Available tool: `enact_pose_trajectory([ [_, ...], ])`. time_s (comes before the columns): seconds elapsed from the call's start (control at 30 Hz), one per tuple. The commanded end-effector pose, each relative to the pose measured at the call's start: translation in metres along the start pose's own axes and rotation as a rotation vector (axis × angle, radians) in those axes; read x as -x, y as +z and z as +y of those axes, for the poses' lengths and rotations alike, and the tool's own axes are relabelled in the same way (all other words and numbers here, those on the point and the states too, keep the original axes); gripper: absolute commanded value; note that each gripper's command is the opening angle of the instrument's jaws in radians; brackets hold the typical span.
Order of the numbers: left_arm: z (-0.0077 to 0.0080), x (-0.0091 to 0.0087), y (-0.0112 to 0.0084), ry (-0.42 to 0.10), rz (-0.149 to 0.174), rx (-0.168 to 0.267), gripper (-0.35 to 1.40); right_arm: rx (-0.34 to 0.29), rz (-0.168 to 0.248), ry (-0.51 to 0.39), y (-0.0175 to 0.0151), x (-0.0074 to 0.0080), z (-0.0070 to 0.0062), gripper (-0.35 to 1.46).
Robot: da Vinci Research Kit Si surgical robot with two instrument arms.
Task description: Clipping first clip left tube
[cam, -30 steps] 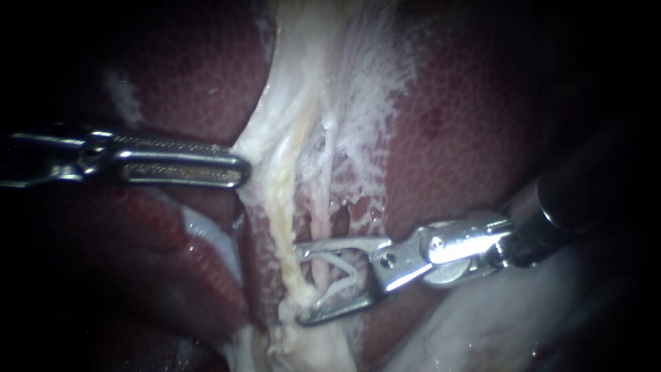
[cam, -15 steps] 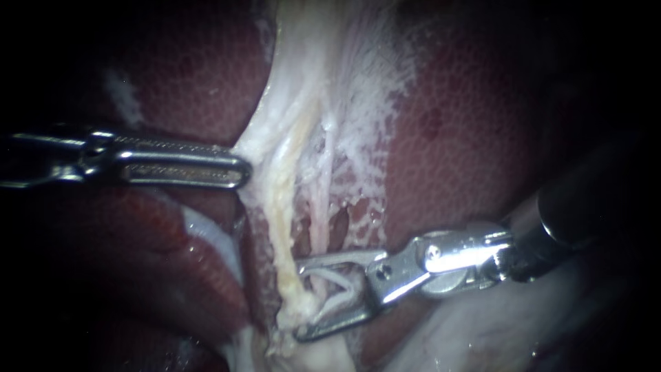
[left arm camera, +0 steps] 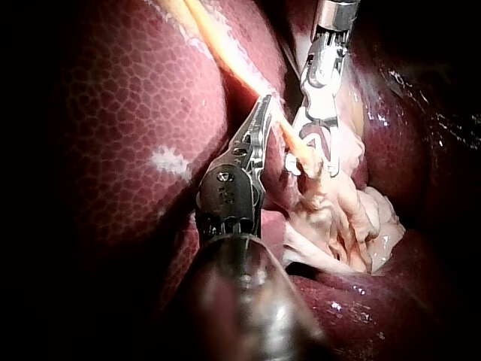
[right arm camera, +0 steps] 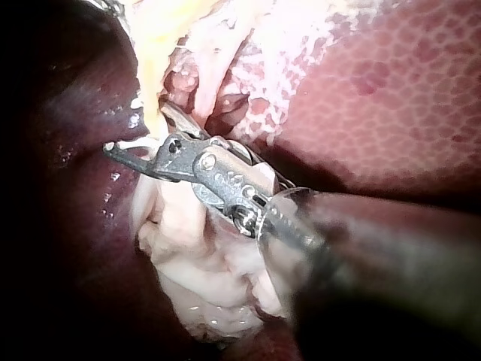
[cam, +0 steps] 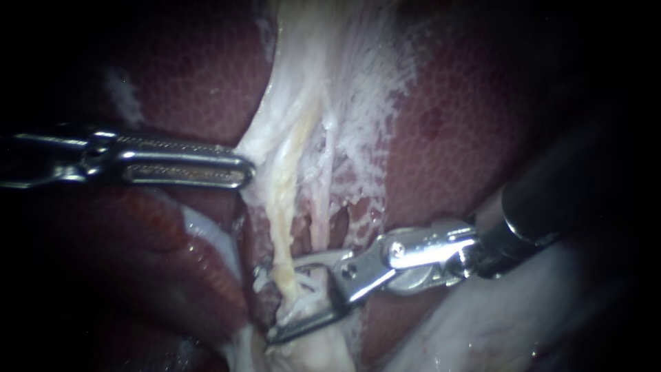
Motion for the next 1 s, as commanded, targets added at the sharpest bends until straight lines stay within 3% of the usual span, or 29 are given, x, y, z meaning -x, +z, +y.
enact_pose_trajectory([
  [0.03,0.0,0.0,0.0,0.0,0.0,0.0,-0.35,-0.001,0.0,-0.001,0.0,0.0,0.0,0.54],
  [0.4,0.0,0.0,0.0,0.0,0.0,0.0,-0.35,-0.003,0.0,-0.002,-0.0004,0.0003,0.0002,0.48],
  [0.47,0.0,0.0,0.0,0.0,0.0,0.0,-0.35,-0.004,0.0,0.004,-0.0007,0.0005,0.0002,0.37],
  [0.6,0.0,0.0,0.0,0.0,0.0,0.0,-0.35,-0.014,0.002,0.052,-0.0018,0.0007,0.0003,-0.09],
  [0.7,0.0,0.0,0.0001,0.0,0.0,0.0,-0.35,-0.017,0.004,0.061,-0.0024,0.0004,0.0007,-0.29],
  [1.0,0.0,0.0,0.0001,0.0,0.0,0.0,-0.35,-0.018,-0.002,0.07,-0.0033,0.0004,0.0013,-0.35],
])
